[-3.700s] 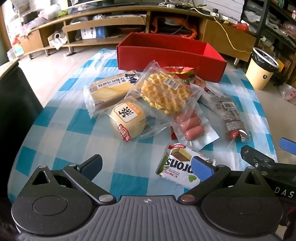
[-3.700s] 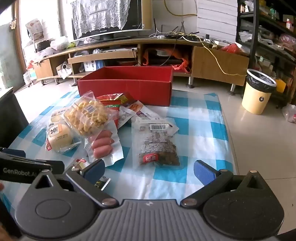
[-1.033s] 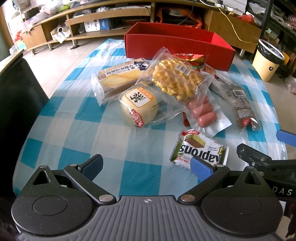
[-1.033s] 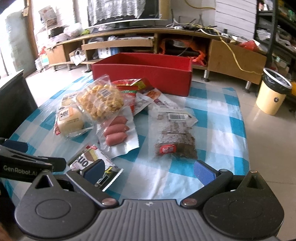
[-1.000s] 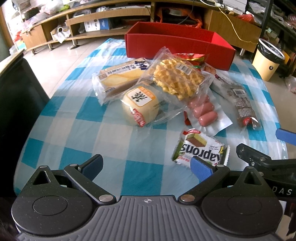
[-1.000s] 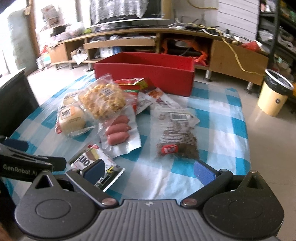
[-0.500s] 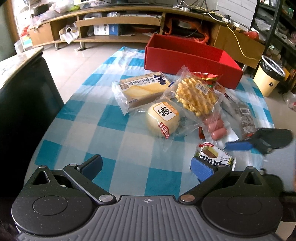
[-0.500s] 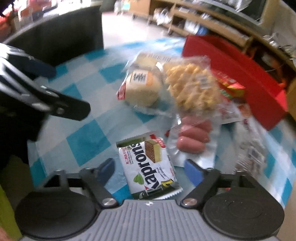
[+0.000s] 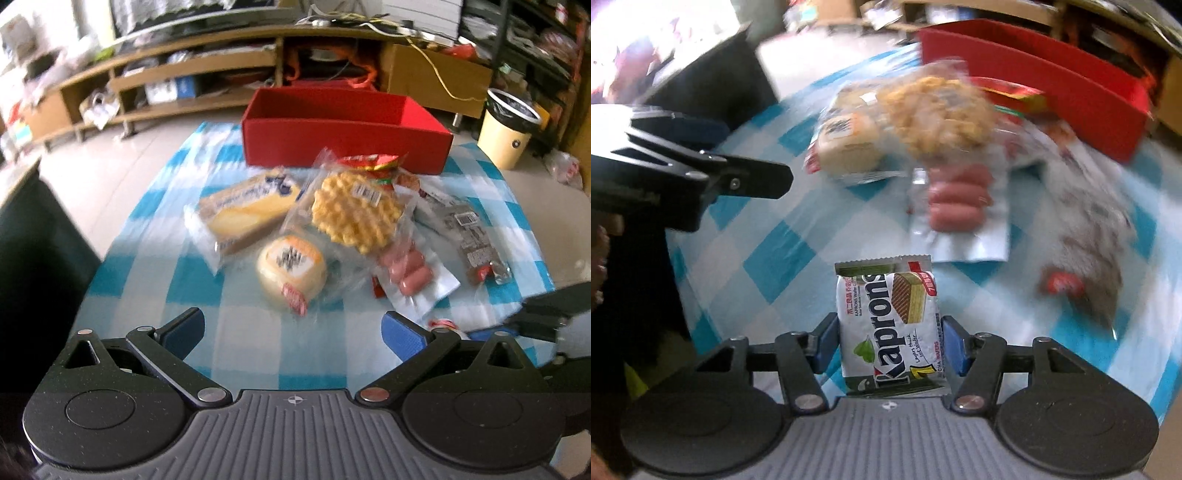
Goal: Organize snacks
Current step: 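Grasp the round orange-labelled cake bun with the left tool while the right tool holds the Kaprons bar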
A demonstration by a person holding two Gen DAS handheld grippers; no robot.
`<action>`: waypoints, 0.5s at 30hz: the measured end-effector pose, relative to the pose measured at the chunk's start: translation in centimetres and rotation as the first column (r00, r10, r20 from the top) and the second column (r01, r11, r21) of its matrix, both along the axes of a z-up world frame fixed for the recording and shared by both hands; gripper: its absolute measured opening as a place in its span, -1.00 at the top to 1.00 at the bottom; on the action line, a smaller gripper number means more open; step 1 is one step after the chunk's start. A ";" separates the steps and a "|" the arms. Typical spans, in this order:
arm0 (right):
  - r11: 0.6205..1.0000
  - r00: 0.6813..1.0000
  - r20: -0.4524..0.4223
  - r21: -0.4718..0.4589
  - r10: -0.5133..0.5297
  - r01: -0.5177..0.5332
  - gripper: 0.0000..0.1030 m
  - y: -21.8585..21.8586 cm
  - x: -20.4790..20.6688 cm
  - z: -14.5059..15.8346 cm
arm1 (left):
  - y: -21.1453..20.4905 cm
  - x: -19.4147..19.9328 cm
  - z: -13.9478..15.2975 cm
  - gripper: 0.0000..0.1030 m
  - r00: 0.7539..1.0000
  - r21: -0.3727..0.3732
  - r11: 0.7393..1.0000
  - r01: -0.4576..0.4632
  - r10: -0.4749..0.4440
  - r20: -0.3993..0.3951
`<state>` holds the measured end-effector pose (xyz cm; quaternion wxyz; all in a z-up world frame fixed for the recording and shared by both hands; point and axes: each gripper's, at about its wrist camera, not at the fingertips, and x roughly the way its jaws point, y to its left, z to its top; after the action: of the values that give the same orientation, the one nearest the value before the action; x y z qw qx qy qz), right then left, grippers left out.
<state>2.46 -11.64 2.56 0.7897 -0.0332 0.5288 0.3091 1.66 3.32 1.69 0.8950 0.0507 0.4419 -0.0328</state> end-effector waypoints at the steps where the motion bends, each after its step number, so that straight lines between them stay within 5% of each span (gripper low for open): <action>1: 1.000 1.000 -0.002 0.016 -0.025 0.025 -0.11 -0.6 0.0 -0.1 | -0.1 0.5 -0.1 -1.00 1.000 0.015 1.000 -0.001 0.001 0.004; 6: 0.996 0.997 0.007 0.044 -0.076 0.076 -0.11 -2.2 0.7 -0.1 | 0.1 3.9 -1.5 -0.99 0.998 -0.018 0.999 -0.046 0.046 -0.037; 15: 0.993 0.997 -0.031 0.086 -0.077 0.080 -0.12 -3.2 1.3 0.2 | -2.2 7.5 -4.9 -1.00 0.976 0.068 0.978 0.199 -0.192 -0.106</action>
<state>3.71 -14.82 2.76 0.7946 0.0265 0.5266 0.3011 9.15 1.10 -3.21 0.8618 0.1271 0.4794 -0.1060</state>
